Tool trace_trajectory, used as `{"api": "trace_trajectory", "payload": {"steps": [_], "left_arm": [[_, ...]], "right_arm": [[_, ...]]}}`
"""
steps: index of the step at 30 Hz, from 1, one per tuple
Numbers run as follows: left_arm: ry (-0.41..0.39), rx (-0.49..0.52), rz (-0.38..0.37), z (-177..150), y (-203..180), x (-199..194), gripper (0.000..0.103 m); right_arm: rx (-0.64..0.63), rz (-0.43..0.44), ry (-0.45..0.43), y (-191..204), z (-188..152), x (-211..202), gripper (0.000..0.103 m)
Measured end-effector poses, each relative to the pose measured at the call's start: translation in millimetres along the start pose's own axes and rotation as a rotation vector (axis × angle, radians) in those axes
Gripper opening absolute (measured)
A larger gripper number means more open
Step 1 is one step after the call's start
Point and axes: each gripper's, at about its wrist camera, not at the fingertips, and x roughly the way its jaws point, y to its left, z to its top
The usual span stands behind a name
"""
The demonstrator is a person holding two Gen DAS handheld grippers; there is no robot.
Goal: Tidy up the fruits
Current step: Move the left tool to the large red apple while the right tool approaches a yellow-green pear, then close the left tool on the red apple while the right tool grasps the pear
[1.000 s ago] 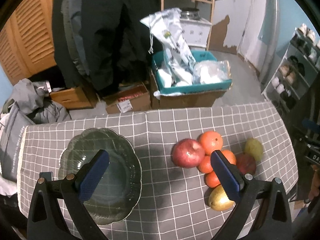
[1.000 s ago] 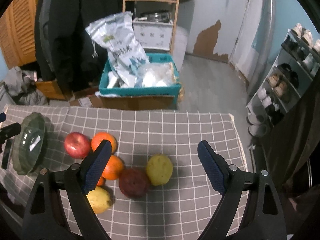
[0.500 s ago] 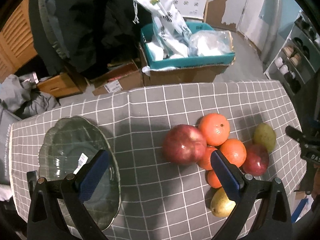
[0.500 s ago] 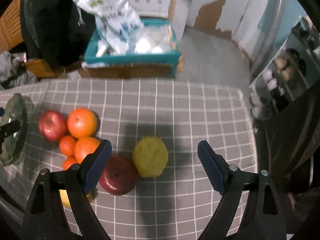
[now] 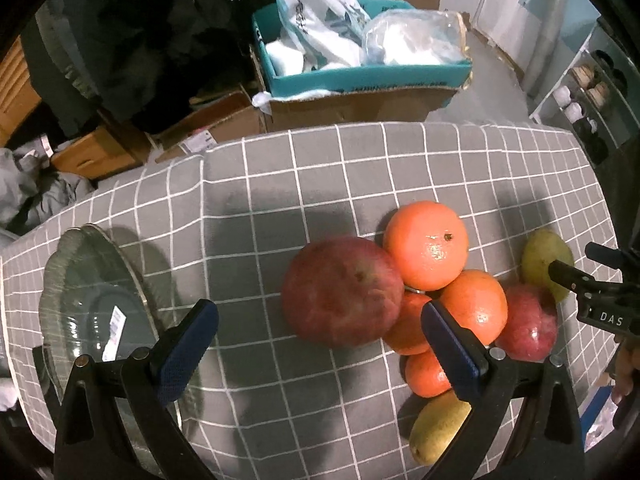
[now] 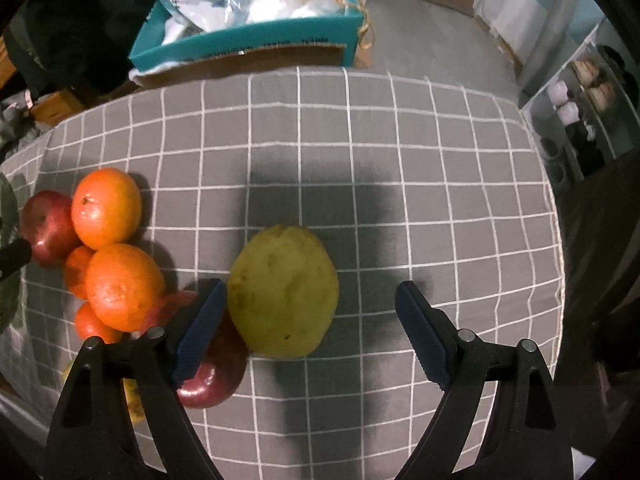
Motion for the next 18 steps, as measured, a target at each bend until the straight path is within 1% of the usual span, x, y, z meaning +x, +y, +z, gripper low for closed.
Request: {"api": "trace_trajectory", "payload": {"steps": [7, 13, 15, 17, 18], "left_arm": [[0.042, -0.010, -0.002, 4.3, -1.2, 23.3, 0.102], [0.073, -0.031, -0.020, 6.1, 1.9, 39.1, 0.102], [0.084, -0.042, -0.042, 5.2, 3.5, 43.8, 0.100], [0.089, -0.063, -0.069, 4.3, 6.5, 47.2, 0.098], [0.088, -0.068, -0.081, 4.6, 7.6, 48.5, 0.097]], "right_arm": [[0.034, 0.057, 0.026, -2.8, 0.9, 10.2, 0.083], [0.064, 0.092, 0.075, -3.3, 4.7, 26.1, 0.076], [0.074, 0.107, 0.081, -4.3, 5.4, 28.4, 0.072], [0.086, 0.130, 0.089, -4.9, 5.9, 29.5, 0.065], [0.085, 0.128, 0.089, -4.4, 6.1, 29.2, 0.065]]}}
